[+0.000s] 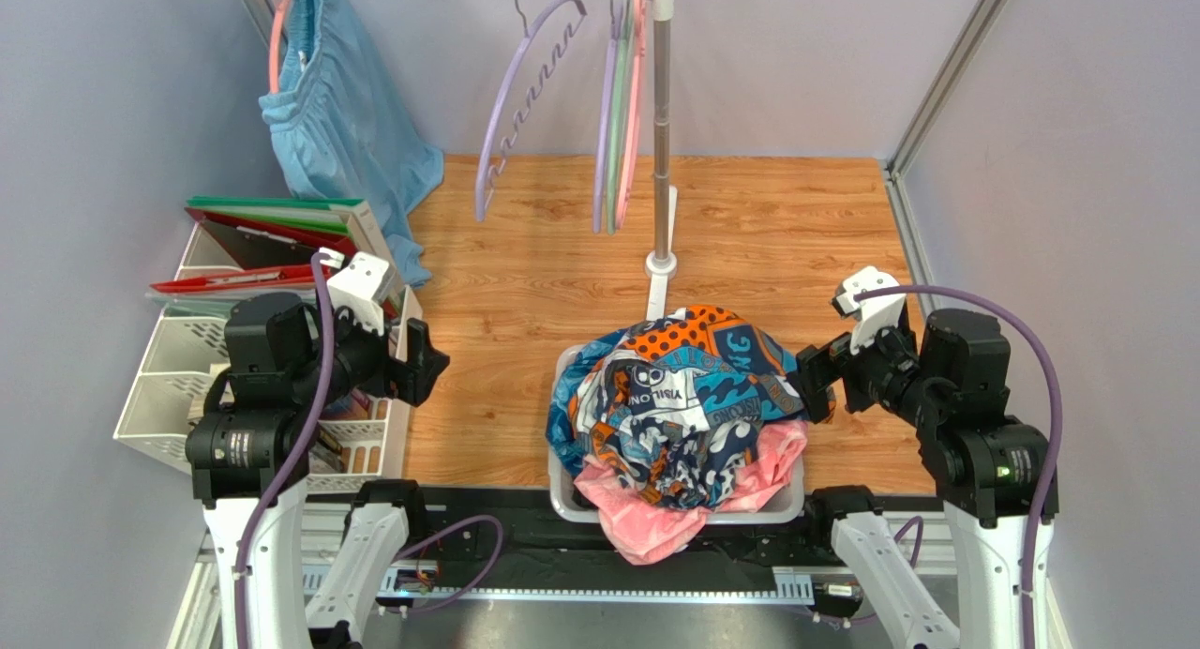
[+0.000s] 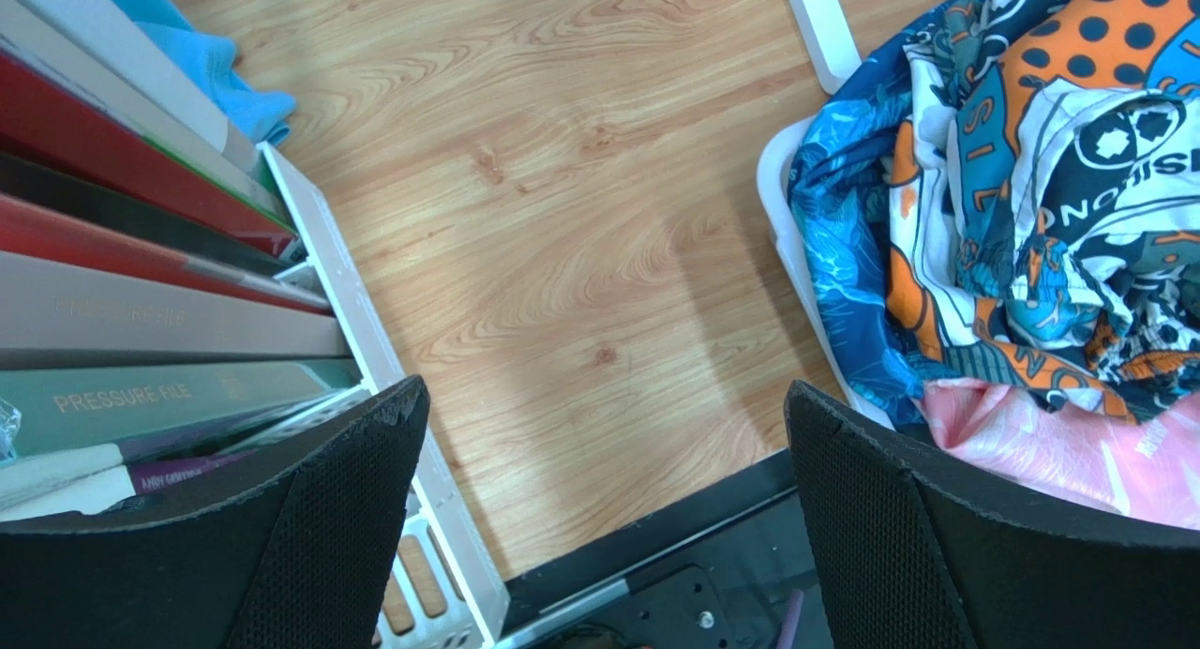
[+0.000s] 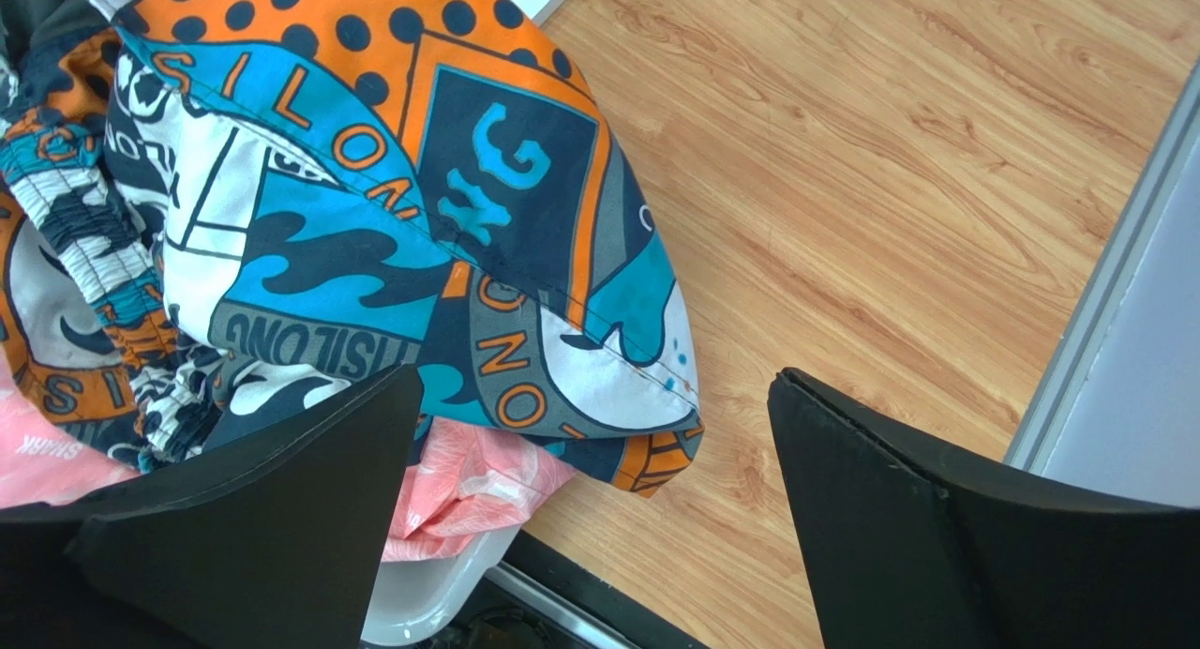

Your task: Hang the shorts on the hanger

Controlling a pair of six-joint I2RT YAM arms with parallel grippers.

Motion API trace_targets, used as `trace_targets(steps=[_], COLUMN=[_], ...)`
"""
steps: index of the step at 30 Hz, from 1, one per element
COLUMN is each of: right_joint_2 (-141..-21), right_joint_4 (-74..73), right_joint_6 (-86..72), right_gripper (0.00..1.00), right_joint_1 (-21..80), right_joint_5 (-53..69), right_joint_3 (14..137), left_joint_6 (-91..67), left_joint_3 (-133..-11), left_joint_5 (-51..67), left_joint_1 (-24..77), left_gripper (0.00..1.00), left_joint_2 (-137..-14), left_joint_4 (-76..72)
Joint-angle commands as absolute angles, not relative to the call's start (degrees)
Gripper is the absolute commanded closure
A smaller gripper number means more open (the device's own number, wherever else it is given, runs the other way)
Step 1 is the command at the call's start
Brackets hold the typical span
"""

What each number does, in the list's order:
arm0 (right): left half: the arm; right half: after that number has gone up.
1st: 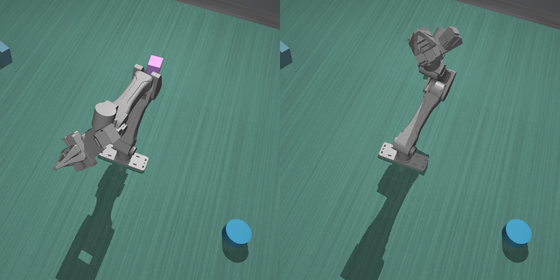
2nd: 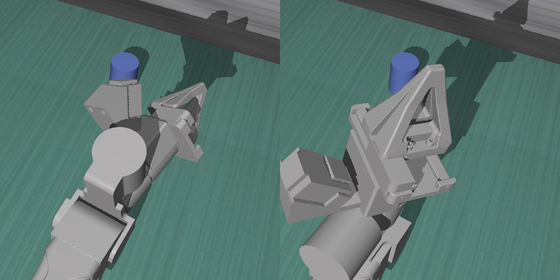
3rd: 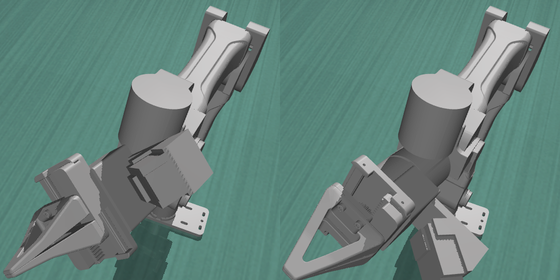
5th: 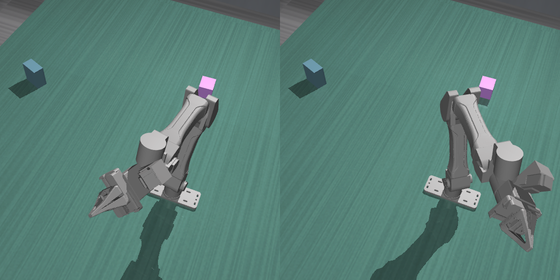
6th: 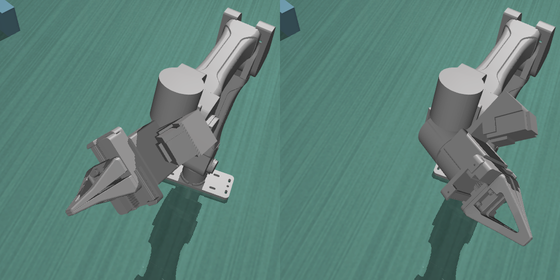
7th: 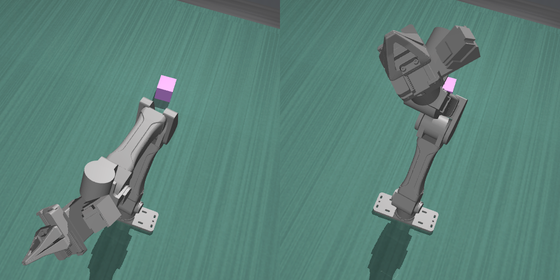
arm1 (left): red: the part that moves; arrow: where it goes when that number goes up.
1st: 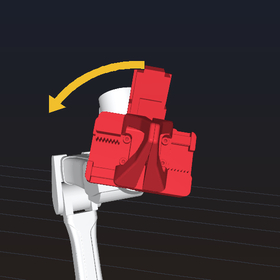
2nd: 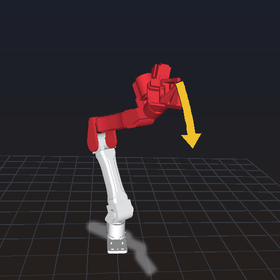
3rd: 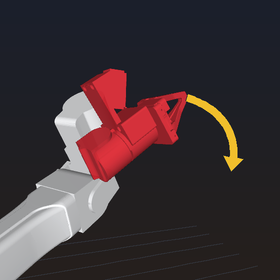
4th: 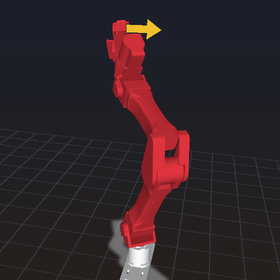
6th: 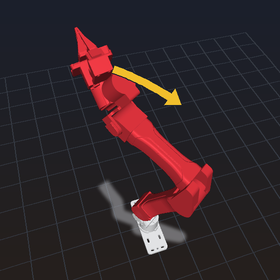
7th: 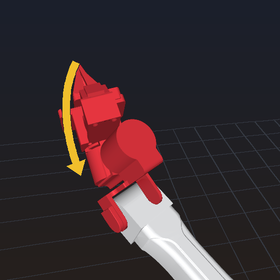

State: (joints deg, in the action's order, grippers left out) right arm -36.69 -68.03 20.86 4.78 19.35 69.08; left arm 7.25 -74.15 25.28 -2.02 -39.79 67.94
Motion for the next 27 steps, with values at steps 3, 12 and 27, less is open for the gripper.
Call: trace_targets(steps=[3,12,27], right_joint_2=[-38.3,-44.0,-59.1], right_joint_4=[-68.2,-67.9,-55.1], right_joint_6=[26.7,35.8,46.9], right_gripper=[0.0,0.0,0.0], right_joint_1=[4.7,6.8,54.7], right_joint_5=[24.6,31.6,5.0], right_joint_3=[70.8,70.7,71.5], left_joint_6=[11.3,12.2,12.7], left_joint_3=[-74.5,-72.8,-69.3], left_joint_5=[29.0,37.2,46.1], left_joint_1=[-2.4,-2.4,-2.3], left_gripper=[0.01,0.01,0.01], left_joint_2=[-39.2,-39.3,-40.6], left_joint_4=[65.9,65.5,63.3])
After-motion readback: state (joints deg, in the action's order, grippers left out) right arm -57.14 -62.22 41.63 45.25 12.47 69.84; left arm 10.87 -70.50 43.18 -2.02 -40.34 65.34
